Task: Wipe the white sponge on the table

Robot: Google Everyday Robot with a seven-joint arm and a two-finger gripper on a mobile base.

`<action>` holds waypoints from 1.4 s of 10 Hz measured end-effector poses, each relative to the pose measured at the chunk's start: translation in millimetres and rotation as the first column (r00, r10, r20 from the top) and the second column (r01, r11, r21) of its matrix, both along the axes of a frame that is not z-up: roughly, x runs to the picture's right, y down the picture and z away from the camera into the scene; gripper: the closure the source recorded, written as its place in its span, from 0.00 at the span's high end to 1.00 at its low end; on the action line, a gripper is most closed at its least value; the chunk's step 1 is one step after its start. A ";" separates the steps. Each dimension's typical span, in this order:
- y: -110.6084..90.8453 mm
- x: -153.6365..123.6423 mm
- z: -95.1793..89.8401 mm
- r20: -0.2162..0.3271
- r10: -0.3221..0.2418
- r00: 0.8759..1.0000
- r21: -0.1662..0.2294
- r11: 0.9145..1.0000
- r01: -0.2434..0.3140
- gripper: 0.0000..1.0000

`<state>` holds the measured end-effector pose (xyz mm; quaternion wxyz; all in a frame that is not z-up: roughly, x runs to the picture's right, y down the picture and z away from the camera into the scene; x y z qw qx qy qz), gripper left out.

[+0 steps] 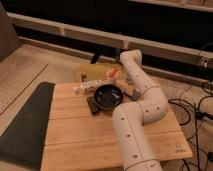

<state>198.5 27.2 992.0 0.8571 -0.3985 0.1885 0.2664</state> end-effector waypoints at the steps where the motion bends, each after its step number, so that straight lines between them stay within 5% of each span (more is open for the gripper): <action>1: -0.2 -1.1 0.2 0.000 -0.001 1.000 0.000 1.000 0.001 0.00; 6: 1.6 4.4 1.2 -0.024 -0.016 1.000 -0.003 1.000 0.016 0.00; 8: 1.0 29.3 -1.7 -0.103 -0.024 0.994 0.006 1.000 0.025 0.00; 11: -17.1 73.8 -16.3 -0.237 -0.018 0.971 0.061 0.998 0.034 0.00; 14: -51.3 61.9 -9.3 -0.218 -0.073 0.973 0.144 0.984 0.106 0.00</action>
